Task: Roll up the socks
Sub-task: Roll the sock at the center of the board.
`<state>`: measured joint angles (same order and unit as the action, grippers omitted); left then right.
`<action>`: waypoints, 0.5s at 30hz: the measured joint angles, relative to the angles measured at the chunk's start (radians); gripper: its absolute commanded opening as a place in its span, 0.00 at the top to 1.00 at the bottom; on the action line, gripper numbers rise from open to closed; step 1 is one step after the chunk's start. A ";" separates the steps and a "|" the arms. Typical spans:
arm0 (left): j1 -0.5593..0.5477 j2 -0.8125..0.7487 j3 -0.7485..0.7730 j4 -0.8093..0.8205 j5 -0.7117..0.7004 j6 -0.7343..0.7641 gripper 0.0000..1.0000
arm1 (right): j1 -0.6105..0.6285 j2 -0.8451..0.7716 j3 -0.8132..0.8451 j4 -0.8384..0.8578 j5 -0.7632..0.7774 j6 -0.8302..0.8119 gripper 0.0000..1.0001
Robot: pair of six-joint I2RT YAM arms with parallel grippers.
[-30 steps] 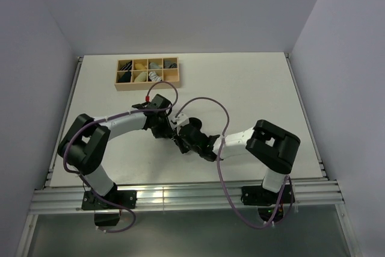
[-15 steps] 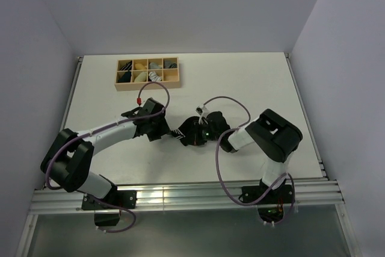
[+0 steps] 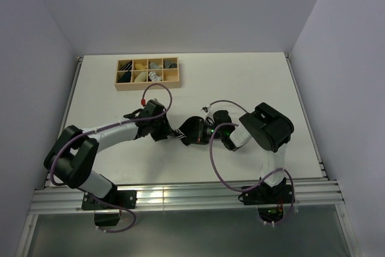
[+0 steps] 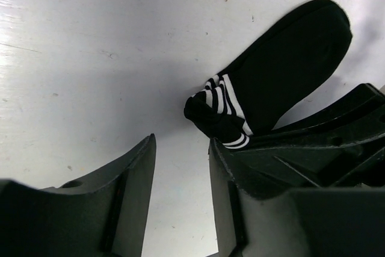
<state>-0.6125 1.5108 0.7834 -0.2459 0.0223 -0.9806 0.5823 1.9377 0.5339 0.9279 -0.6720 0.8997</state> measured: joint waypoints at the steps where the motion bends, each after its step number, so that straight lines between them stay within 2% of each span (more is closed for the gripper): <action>1: 0.000 0.006 0.000 0.002 0.005 0.000 0.57 | -0.001 0.001 0.000 0.000 -0.002 0.005 1.00; 15: -0.001 0.084 0.007 0.069 0.069 0.017 0.56 | -0.014 0.029 0.015 0.001 -0.035 0.068 1.00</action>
<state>-0.6132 1.5948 0.7902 -0.1768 0.0910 -0.9638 0.5686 1.9667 0.5491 0.9287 -0.7074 0.9676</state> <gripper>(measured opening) 0.432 0.066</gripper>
